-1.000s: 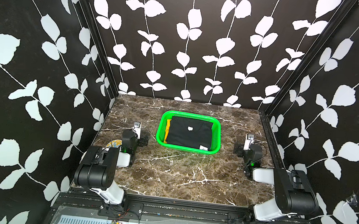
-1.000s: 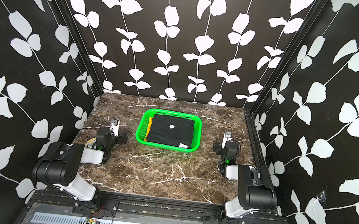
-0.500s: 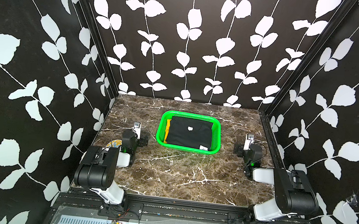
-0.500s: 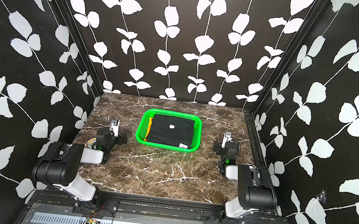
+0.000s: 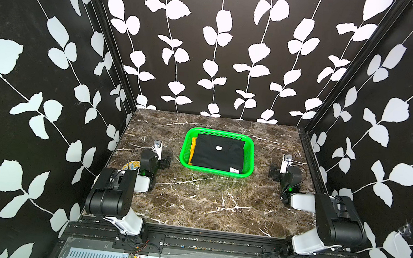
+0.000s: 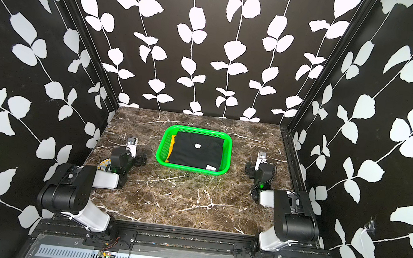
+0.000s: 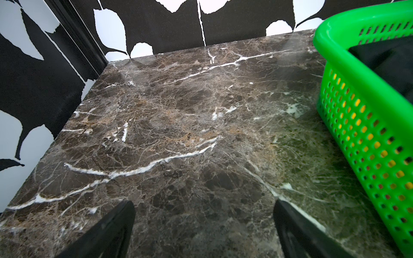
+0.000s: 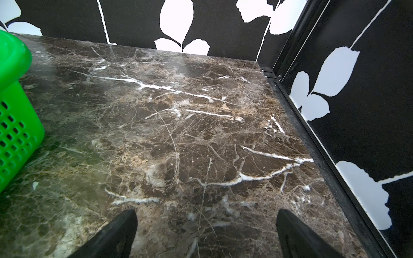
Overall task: Put the folded t-shirts into the basket
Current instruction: Reset both arms
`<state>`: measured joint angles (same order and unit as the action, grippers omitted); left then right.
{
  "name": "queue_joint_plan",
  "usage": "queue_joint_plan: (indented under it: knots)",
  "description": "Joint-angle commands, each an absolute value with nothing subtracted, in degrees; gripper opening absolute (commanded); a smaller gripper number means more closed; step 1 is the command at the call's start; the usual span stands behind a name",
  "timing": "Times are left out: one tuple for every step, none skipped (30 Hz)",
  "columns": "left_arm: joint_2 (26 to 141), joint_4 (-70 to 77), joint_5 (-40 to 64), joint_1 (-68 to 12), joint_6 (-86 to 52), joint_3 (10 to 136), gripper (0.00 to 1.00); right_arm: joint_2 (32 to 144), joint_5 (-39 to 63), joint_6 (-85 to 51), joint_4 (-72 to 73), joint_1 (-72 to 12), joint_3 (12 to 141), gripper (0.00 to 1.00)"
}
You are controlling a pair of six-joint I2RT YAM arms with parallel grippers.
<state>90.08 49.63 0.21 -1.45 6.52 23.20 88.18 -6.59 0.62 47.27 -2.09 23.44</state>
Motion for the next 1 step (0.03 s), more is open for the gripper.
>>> queue_joint_plan:
  knots:
    - [88.83, 49.39, 0.62, -1.32, 6.07, 23.75, 0.99, 87.36, -6.20, 0.26, 47.99, -1.85, 23.12, 0.99]
